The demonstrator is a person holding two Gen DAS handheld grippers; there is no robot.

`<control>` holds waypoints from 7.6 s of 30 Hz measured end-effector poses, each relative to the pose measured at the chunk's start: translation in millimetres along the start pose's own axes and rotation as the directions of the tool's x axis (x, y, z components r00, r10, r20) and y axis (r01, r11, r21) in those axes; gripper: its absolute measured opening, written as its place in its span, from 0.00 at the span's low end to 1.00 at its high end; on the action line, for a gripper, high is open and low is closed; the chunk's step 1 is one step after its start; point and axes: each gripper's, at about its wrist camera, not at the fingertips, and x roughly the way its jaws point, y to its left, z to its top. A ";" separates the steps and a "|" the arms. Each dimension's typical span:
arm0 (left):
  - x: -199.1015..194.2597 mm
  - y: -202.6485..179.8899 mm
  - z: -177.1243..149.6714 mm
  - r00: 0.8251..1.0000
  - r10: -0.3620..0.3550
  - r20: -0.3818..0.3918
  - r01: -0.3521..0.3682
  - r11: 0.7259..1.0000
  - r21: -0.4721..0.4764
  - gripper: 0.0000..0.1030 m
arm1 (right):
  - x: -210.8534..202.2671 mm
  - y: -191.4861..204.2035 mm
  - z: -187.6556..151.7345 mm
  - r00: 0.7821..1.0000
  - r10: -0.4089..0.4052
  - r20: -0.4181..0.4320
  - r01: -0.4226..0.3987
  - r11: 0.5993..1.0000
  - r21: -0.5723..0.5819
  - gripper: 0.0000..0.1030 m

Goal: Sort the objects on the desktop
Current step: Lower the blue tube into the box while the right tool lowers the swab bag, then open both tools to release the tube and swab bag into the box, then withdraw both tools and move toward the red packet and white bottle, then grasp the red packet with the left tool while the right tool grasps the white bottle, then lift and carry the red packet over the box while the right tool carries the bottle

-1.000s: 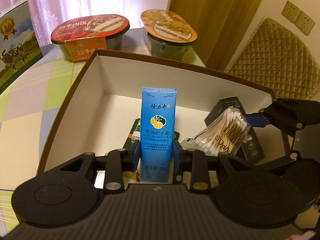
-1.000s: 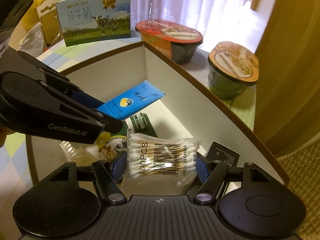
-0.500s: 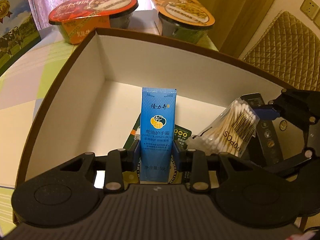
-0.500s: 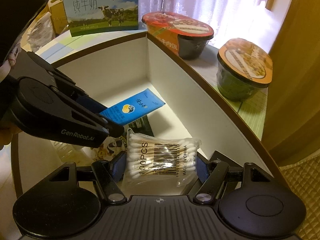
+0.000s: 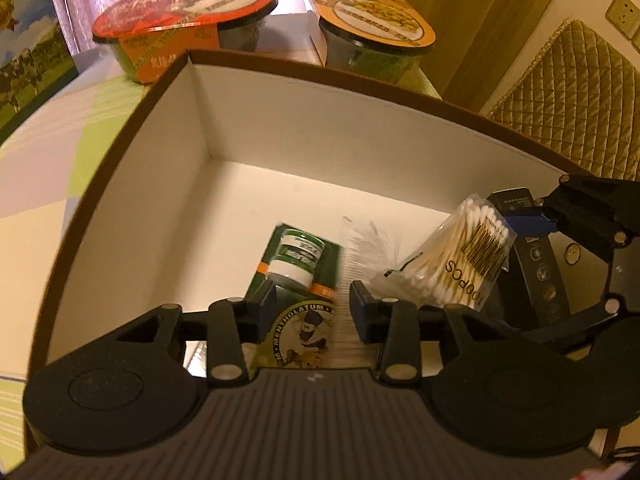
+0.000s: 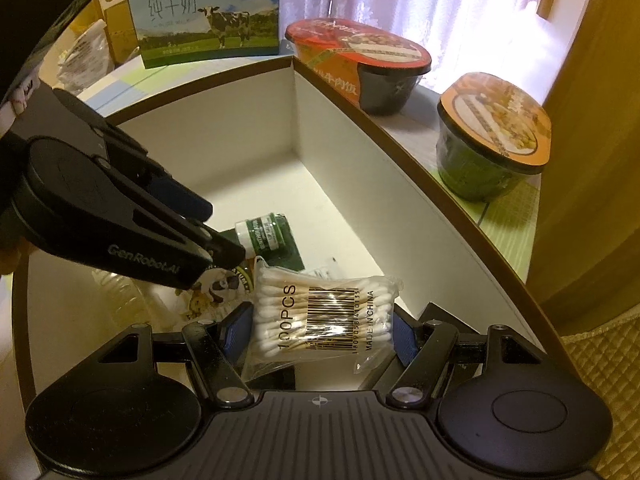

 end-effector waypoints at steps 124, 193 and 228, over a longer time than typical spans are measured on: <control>-197.4 163.5 -202.3 0.985 0.092 0.146 -0.113 0.983 0.144 0.87 | -70.5 277.8 -31.6 0.984 -0.137 0.111 0.061 0.856 0.514 0.98; -32.4 206.2 -126.8 1.000 -0.003 0.022 0.000 0.989 0.150 0.22 | 9.7 242.1 -54.3 0.969 -0.244 -0.047 0.227 0.793 0.565 0.24; -66.6 168.8 -183.8 0.996 0.088 -0.034 -0.085 0.994 0.072 0.22 | 9.9 236.0 -69.5 0.995 -0.080 -0.062 0.098 0.905 0.413 0.23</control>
